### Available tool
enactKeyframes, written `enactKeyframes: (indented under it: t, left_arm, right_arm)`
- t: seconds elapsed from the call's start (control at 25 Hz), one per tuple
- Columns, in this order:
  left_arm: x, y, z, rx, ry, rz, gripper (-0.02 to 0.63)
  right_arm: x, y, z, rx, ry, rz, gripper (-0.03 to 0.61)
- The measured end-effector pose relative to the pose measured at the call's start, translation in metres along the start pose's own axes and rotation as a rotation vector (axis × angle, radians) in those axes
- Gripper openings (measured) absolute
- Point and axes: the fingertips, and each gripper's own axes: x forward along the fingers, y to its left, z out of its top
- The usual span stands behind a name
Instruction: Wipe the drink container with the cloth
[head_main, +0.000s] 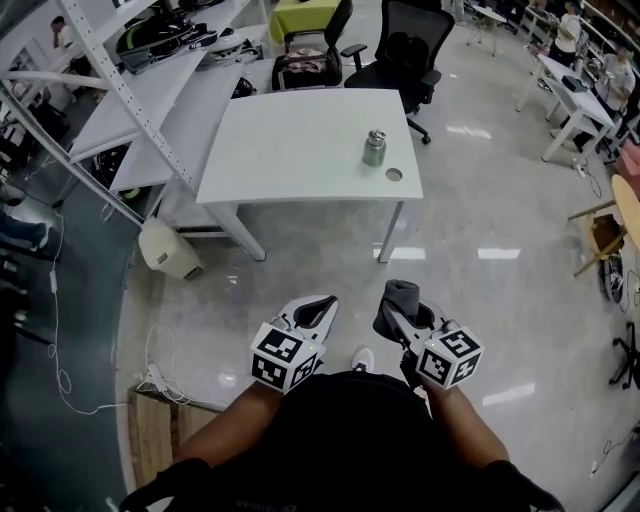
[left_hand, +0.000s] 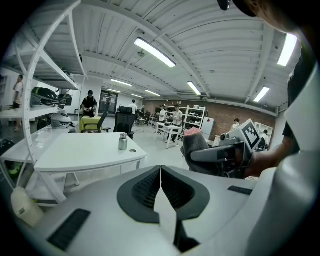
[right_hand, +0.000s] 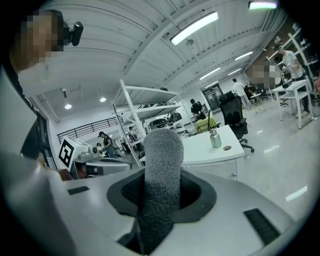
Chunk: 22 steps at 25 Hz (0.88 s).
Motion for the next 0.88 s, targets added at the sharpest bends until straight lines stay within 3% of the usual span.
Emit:
enactKeyframes:
  t: [0.52,0.88]
  left_arm:
    - [0.064,-0.003,0.032,0.016,0.007,0.033,0.017]
    - [0.092,0.008,0.035,-0.003,0.027,0.019,0.017]
  right_arm:
    - [0.007,-0.063,0.033,-0.009,-0.006,0.053,0.11]
    - [0.013,-0.091,0.03,0.026,0.0,0.025,0.11]
